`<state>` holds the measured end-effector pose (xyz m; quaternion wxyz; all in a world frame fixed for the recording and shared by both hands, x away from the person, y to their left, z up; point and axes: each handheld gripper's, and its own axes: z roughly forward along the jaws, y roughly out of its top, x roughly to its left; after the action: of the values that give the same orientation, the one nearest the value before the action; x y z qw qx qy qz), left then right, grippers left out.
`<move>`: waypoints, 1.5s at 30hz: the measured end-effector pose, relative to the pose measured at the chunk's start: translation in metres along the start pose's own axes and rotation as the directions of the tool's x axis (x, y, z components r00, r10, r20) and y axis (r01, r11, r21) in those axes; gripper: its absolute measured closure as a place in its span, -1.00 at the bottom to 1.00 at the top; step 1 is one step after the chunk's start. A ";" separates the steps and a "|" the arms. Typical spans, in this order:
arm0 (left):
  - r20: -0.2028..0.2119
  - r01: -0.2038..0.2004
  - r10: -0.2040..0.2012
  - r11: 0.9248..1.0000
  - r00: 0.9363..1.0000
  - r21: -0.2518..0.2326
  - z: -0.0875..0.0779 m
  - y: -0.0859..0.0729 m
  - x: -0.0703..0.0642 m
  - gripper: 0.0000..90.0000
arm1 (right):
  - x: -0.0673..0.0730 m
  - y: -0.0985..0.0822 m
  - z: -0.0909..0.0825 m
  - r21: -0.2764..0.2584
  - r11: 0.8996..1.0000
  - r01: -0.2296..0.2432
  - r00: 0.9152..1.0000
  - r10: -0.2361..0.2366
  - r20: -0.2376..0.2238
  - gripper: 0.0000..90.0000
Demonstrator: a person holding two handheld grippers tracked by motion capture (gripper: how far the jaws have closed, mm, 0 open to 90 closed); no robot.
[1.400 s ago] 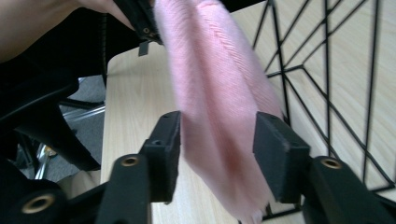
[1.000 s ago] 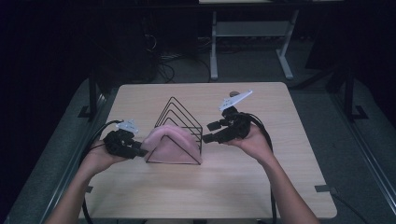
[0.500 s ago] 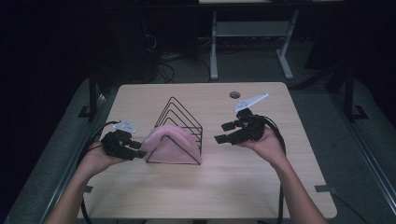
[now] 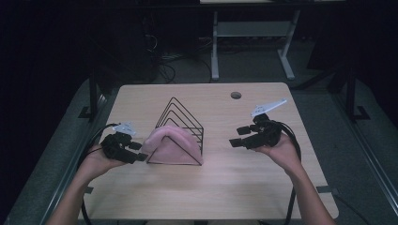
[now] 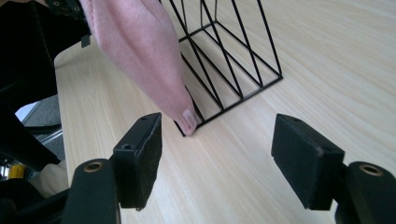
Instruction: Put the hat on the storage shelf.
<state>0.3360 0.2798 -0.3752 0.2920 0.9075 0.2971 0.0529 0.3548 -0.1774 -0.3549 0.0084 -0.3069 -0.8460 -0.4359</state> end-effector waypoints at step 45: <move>-0.088 0.095 -0.109 0.985 0.990 -0.145 0.015 -0.055 -0.028 -0.23 | 0.016 -0.166 -0.050 -0.128 0.982 -0.137 0.979 0.154 0.135 -0.30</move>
<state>0.2890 0.2926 -0.4165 0.3430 0.8647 0.3524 0.1021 0.2418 -0.2782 -0.4408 -0.0389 -0.3987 -0.7924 -0.4601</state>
